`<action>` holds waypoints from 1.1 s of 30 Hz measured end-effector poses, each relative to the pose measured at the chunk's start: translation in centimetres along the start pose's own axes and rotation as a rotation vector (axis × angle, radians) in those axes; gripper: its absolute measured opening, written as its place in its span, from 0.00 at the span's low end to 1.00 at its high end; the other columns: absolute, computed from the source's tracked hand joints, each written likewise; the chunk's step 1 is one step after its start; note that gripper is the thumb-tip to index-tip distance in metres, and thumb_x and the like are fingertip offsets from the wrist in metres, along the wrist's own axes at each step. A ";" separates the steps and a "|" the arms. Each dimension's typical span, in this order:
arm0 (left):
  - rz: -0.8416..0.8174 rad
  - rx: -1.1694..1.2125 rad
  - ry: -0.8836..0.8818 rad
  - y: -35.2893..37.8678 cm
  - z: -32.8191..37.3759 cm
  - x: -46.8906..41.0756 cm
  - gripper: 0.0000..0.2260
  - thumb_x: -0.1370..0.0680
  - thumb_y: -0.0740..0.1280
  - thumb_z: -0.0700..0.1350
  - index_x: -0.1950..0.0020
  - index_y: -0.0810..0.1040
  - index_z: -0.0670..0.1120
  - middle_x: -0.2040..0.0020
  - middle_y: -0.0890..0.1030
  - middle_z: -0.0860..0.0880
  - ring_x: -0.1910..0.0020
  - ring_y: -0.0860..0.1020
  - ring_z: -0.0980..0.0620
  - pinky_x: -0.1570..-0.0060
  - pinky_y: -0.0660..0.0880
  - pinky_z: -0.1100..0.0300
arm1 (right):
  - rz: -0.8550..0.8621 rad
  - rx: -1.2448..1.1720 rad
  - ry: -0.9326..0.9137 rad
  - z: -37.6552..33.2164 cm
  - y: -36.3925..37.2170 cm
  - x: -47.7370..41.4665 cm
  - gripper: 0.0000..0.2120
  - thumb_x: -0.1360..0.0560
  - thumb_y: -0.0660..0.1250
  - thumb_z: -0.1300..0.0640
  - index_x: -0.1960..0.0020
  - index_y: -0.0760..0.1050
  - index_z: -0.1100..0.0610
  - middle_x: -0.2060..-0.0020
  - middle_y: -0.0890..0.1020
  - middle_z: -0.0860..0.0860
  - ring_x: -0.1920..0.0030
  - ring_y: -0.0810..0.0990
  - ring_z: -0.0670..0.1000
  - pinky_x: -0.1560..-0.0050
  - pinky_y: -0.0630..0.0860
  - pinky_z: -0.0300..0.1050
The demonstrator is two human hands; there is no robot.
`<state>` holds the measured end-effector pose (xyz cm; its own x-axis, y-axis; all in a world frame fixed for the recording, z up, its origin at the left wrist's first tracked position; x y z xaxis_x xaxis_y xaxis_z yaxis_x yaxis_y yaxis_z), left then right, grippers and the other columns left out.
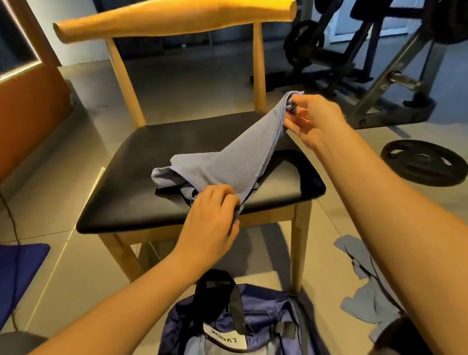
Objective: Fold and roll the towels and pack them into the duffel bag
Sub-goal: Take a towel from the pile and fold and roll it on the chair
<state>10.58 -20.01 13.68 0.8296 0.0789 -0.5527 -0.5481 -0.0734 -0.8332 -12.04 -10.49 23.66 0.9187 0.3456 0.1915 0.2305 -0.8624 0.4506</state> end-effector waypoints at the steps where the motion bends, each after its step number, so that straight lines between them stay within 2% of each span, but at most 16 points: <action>1: 0.036 0.025 -0.010 -0.3 -0.2 0.2 0.12 0.28 0.74 0.42 0.48 0.77 0.41 0.46 0.75 0.44 0.48 0.73 0.43 0.51 0.71 0.50 | -0.001 0.007 -0.005 0.0 -0.1 0.0 0.11 0.21 0.68 0.65 0.40 0.79 0.65 0.50 0.84 0.61 0.54 0.87 0.56 0.55 0.85 0.49; 5: 0.109 0.072 -0.055 -1.4 -0.8 0.9 0.05 0.27 0.69 0.41 0.53 0.78 0.43 0.55 0.74 0.47 0.56 0.72 0.45 0.58 0.67 0.51 | -0.002 0.013 -0.015 -0.1 -0.2 -0.1 0.12 0.21 0.69 0.64 0.39 0.78 0.65 0.51 0.85 0.60 0.56 0.88 0.55 0.57 0.85 0.47; 9: 0.147 0.170 -0.181 -2.1 -1.5 1.4 0.02 0.28 0.68 0.43 0.56 0.76 0.47 0.58 0.72 0.53 0.58 0.70 0.49 0.58 0.62 0.56 | -0.011 -0.005 -0.014 -0.1 -0.4 -0.1 0.12 0.21 0.69 0.64 0.38 0.78 0.65 0.51 0.85 0.60 0.58 0.88 0.54 0.59 0.85 0.46; 13: 0.187 0.454 -0.384 -2.8 -1.9 1.4 0.07 0.27 0.70 0.40 0.60 0.73 0.49 0.61 0.73 0.57 0.60 0.71 0.54 0.60 0.70 0.54 | -0.028 -0.023 -0.013 -0.1 -0.6 -0.1 0.13 0.21 0.69 0.64 0.37 0.77 0.65 0.49 0.85 0.61 0.57 0.88 0.55 0.59 0.85 0.47; 16: 0.197 0.525 -0.430 -3.1 -1.8 1.4 0.10 0.25 0.74 0.43 0.60 0.74 0.50 0.61 0.74 0.57 0.59 0.73 0.54 0.60 0.72 0.57 | -0.038 -0.023 -0.012 -0.2 -0.8 0.0 0.14 0.21 0.69 0.64 0.36 0.77 0.65 0.47 0.84 0.62 0.56 0.88 0.56 0.58 0.85 0.48; 21: 0.192 0.368 -0.306 -3.2 -1.6 1.5 0.09 0.24 0.75 0.46 0.54 0.75 0.51 0.59 0.76 0.57 0.59 0.73 0.55 0.58 0.72 0.56 | -0.041 -0.015 0.000 -0.3 -1.0 0.2 0.15 0.21 0.69 0.64 0.35 0.76 0.65 0.47 0.84 0.61 0.58 0.88 0.55 0.60 0.84 0.47; 26: 0.197 0.161 -0.067 -2.9 -1.1 1.5 0.06 0.24 0.73 0.47 0.56 0.79 0.48 0.58 0.78 0.54 0.58 0.74 0.49 0.58 0.63 0.58 | -0.036 -0.013 0.004 -0.3 -1.2 0.1 0.15 0.21 0.69 0.64 0.35 0.75 0.65 0.48 0.84 0.61 0.58 0.88 0.55 0.60 0.84 0.47; 33: 0.110 -0.035 0.131 -1.6 -1.1 2.7 0.12 0.19 0.68 0.52 0.55 0.84 0.46 0.46 0.81 0.47 0.51 0.77 0.44 0.57 0.70 0.50 | -0.031 -0.015 0.006 -0.1 -1.4 0.0 0.15 0.21 0.69 0.64 0.36 0.76 0.65 0.49 0.84 0.61 0.60 0.88 0.54 0.61 0.84 0.46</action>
<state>13.79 -20.79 13.55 0.7726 -0.0613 -0.6319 -0.6345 -0.1093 -0.7652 -12.42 -9.27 23.09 0.9094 0.3738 0.1822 0.2538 -0.8460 0.4690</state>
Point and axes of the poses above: each hand's wrist, its own x-axis away from the middle knuckle, its own y-axis out of the palm, z = x × y, the point moved 4 cm from there along -x, towards the middle knuckle
